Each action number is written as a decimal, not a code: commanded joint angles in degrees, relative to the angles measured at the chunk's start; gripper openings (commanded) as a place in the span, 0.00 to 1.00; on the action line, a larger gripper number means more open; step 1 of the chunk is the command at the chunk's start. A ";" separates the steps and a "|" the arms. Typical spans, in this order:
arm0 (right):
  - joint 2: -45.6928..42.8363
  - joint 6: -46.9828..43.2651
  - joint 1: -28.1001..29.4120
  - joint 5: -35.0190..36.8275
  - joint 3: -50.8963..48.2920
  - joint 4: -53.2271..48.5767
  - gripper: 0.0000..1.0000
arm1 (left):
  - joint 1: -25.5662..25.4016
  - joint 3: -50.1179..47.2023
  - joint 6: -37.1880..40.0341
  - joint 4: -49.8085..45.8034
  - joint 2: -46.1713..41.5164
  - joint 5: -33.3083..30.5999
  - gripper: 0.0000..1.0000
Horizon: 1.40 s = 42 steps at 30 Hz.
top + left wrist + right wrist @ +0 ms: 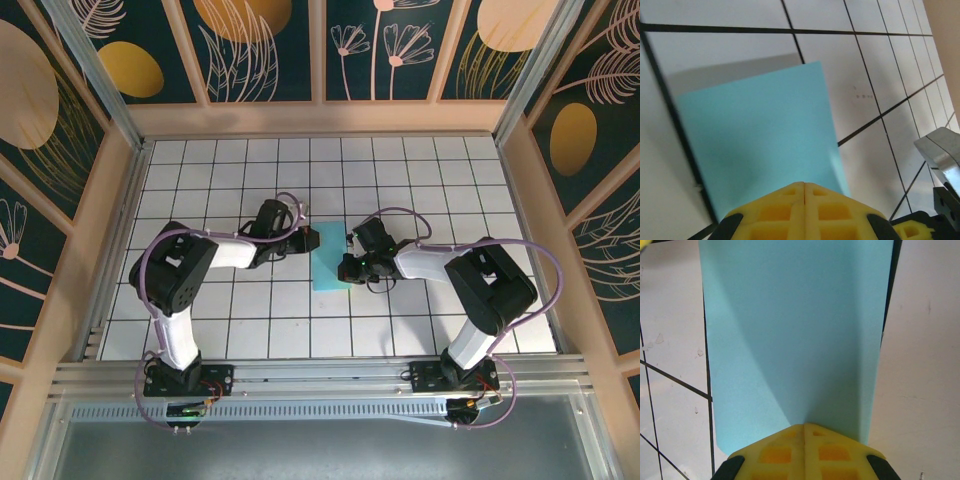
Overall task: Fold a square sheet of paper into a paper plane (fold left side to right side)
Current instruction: First fold the square sheet of paper in half at the center of the table.
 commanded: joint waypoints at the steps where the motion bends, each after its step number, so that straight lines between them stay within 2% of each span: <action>1: 2.33 -0.87 -0.66 6.85 -2.99 -7.33 0.00 | -0.09 2.38 -1.11 2.19 2.56 0.71 0.00; 21: 3.13 -1.84 -0.67 7.73 -2.51 -9.23 0.00 | 0.36 4.54 0.64 -1.68 6.80 -10.27 0.00; 34: 3.46 -2.00 -0.80 8.25 -3.25 -9.17 0.00 | 3.81 4.89 -0.26 -2.73 8.81 -13.70 0.00; 42: 3.30 -2.00 -0.75 8.27 -3.31 -9.14 0.00 | 5.74 9.32 0.11 -5.26 10.86 -16.21 0.00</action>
